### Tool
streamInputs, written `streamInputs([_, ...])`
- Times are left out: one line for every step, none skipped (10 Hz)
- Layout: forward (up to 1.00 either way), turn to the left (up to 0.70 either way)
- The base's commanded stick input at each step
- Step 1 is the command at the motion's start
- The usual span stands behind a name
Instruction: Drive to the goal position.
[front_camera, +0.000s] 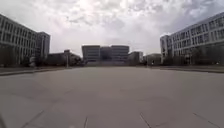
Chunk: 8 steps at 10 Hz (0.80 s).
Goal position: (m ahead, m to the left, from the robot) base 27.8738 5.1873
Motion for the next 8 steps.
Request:
streamInputs([0.7,0.0])
streamInputs([0.7,0.0])
streamInputs([0.7,0.0])
streamInputs([0.7,0.0])
streamInputs([0.7,0.0])
streamInputs([0.7,0.0])
streamInputs([0.7,0.0])
streamInputs([0.7,0.0])
